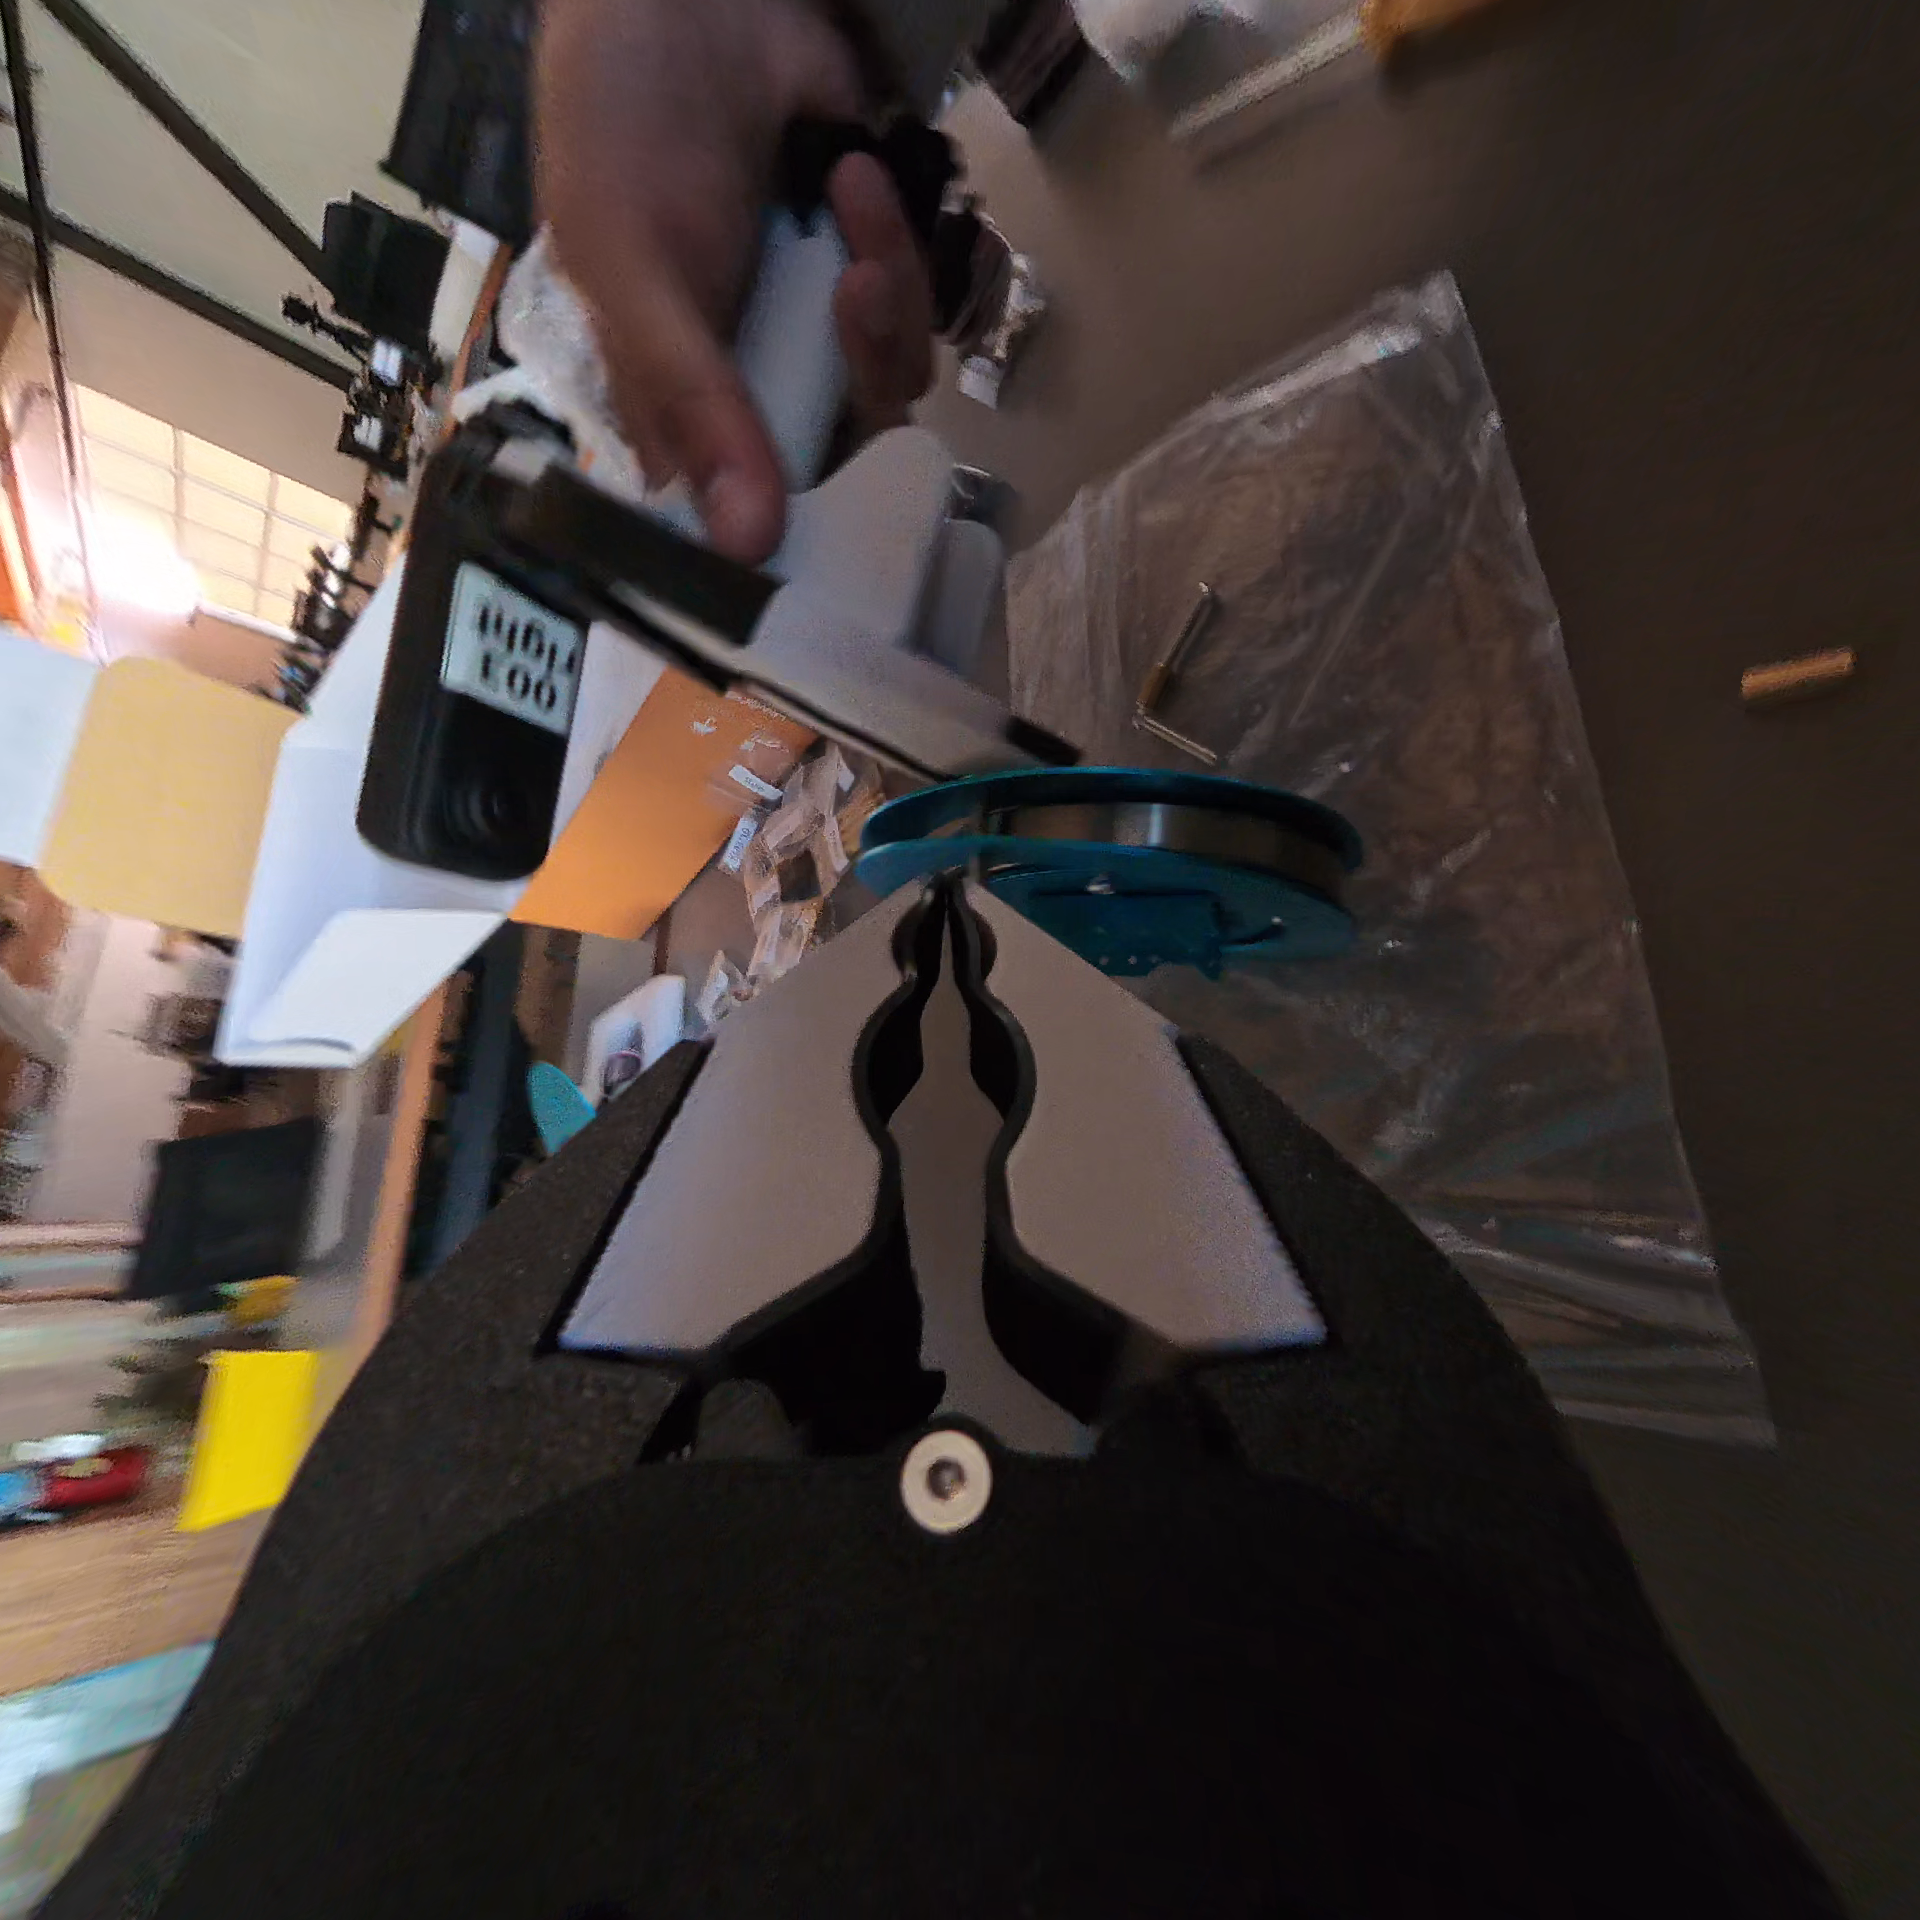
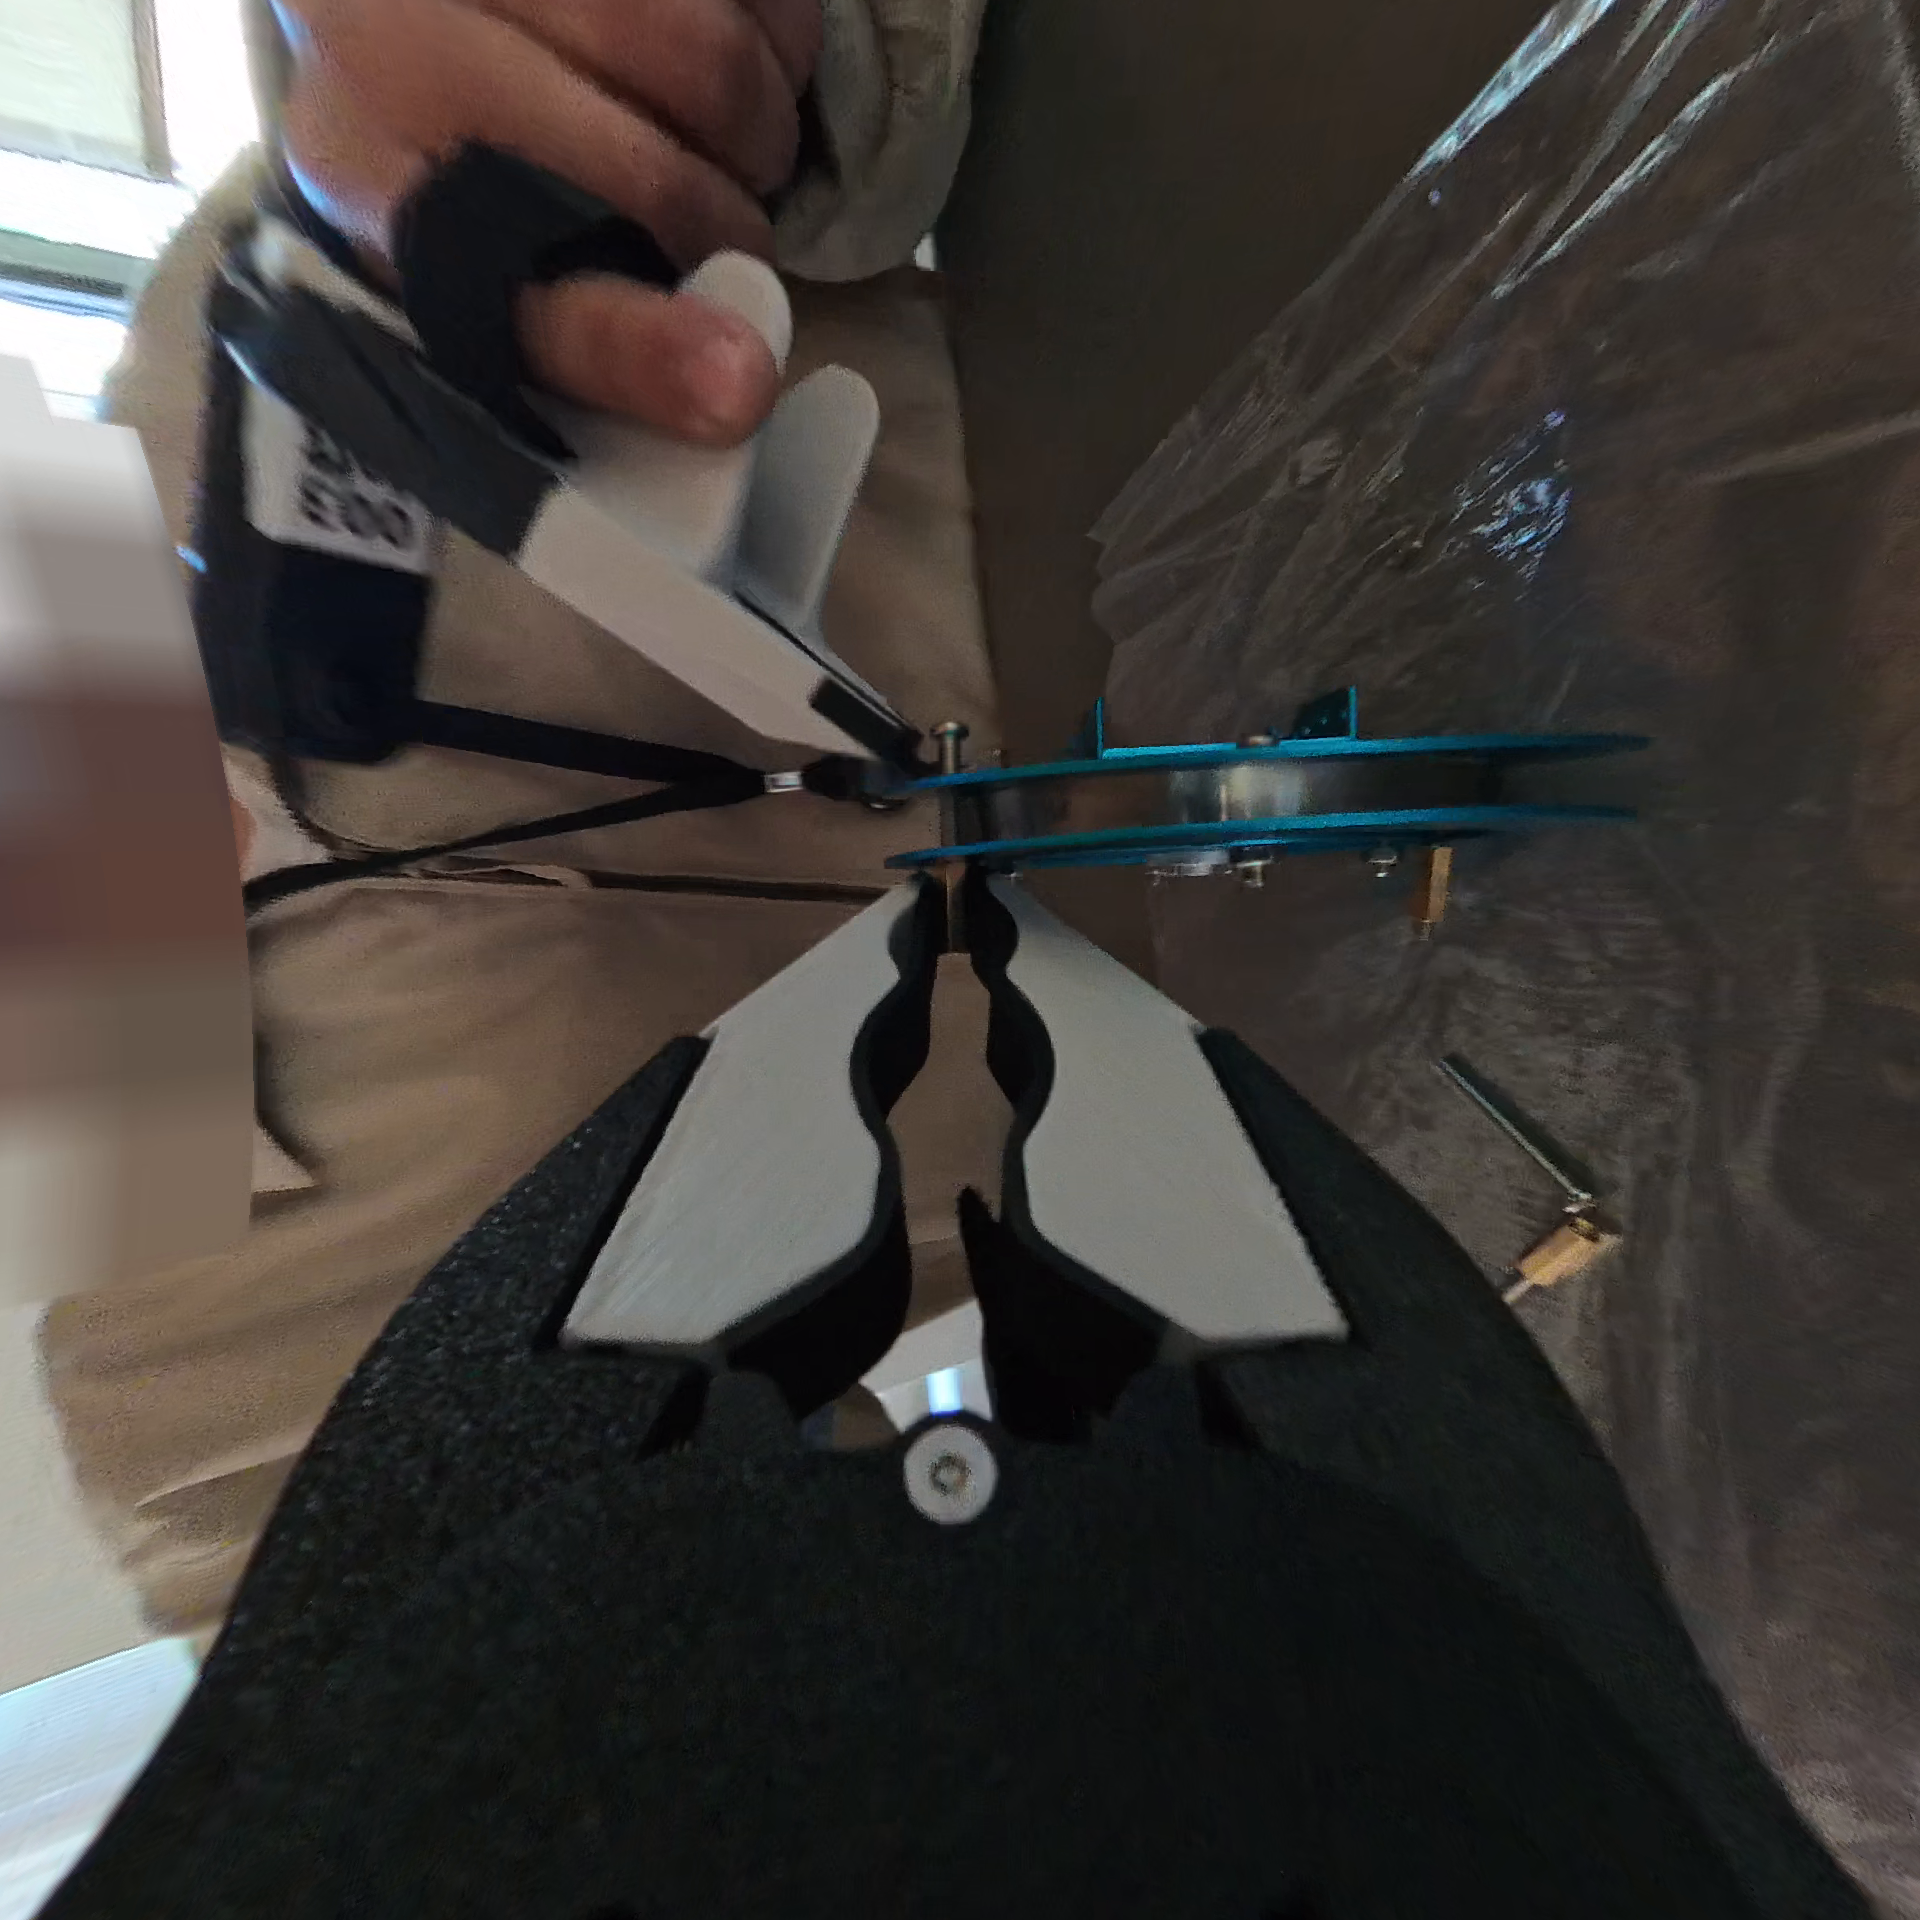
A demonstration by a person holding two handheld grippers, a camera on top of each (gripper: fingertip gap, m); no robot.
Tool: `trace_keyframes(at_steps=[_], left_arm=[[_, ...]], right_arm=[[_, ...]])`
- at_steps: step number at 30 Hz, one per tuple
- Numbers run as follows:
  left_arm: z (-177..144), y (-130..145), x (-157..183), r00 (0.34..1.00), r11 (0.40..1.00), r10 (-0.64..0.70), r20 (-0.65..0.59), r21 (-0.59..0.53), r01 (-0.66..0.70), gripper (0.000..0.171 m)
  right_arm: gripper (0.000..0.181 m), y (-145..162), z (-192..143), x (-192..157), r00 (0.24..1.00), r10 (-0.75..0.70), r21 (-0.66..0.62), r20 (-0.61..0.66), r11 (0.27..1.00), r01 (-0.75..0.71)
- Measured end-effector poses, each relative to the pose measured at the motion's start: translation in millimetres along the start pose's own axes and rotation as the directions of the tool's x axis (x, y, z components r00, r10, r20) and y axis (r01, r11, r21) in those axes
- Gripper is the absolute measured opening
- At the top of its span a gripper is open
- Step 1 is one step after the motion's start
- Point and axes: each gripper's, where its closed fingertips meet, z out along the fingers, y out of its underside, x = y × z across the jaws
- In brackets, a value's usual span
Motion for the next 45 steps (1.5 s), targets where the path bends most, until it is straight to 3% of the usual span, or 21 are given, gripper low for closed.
trace_keyframes(at_steps=[3,6,8,11,16,18,20,24,26,28,32,36,42,45], left_arm=[[-6.3,0.3,-9.8,0.943,0.947,-0.300,-0.142,0.075,0.313,0.010],[-5.6,-5.8,-4.5,0.736,0.776,-0.544,-0.402,0.092,0.624,0.013],[1.1,-0.5,-1.1,0.673,0.730,-0.580,-0.458,0.073,0.679,0.013],[11.8,9.1,9.6,0.720,0.790,-0.530,-0.448,0.048,0.612,0.013],[14.9,9.4,14.9,0.843,0.921,-0.351,-0.407,0.013,0.389,0.013],[16.2,12.1,11.4,0.894,0.957,-0.271,-0.356,0.002,0.291,0.012],[16.9,14.1,9.7,0.921,0.975,-0.214,-0.325,-0.017,0.220,0.005],[16.1,15.1,10.0,0.923,0.984,-0.178,-0.340,-0.055,0.169,0.003],[13.8,14.1,11.8,0.891,0.972,-0.233,-0.390,-0.078,0.220,0.003],[12.2,13.4,13.5,0.848,0.955,-0.293,-0.442,-0.091,0.283,0.003],[14.5,14.9,8.5,0.668,0.839,-0.515,-0.536,-0.157,0.521,0.002],[13.8,17.7,4.5,0.493,0.737,-0.604,-0.626,-0.205,0.644,0.003],[13.3,17.9,3.4,0.316,0.638,-0.649,-0.692,-0.270,0.721,0.002],[13.6,18.7,2.1,0.270,0.607,-0.661,-0.700,-0.286,0.741,0.002]], right_arm=[[0.004,-0.9,-2.3,4.5,0.989,-0.091,0.015,-0.117,0.996,0.093],[0.003,-1.9,-3.1,8.3,0.954,-0.184,0.011,-0.238,0.981,0.192],[0.003,-3.1,-3.5,10.4,0.923,-0.233,0.002,-0.307,0.969,0.246],[0.004,-4.4,-3.9,12.3,0.878,-0.283,-0.017,-0.386,0.954,0.300],[0.004,-8.2,-6.5,16.2,0.756,-0.376,-0.122,-0.536,0.920,0.371],[0.004,-11.9,-10.1,19.7,0.625,-0.459,-0.208,-0.631,0.876,0.434],[0.004,-15.4,-14.6,22.7,0.445,-0.547,-0.322,-0.709,0.813,0.485],[0.004,-26.6,-29.4,29.4,-0.112,-0.681,-0.643,-0.724,0.607,0.468],[0.005,-29.6,-32.7,28.7,-0.316,-0.674,-0.739,-0.667,0.548,0.392],[0.006,-31.7,-33.5,26.3,-0.473,-0.645,-0.800,-0.600,0.492,0.344],[0.010,-34.8,-39.0,15.7,-0.745,-0.466,-0.860,-0.477,0.420,0.289],[0.015,-31.2,-36.6,3.0,-0.919,-0.243,-0.909,-0.311,0.358,0.213],[0.033,-31.1,-49.4,21.0,-0.912,-0.135,-0.846,-0.386,0.446,0.292],[0.024,-34.6,-45.8,19.5,-0.931,-0.102,-0.860,-0.352,0.427,0.278]])
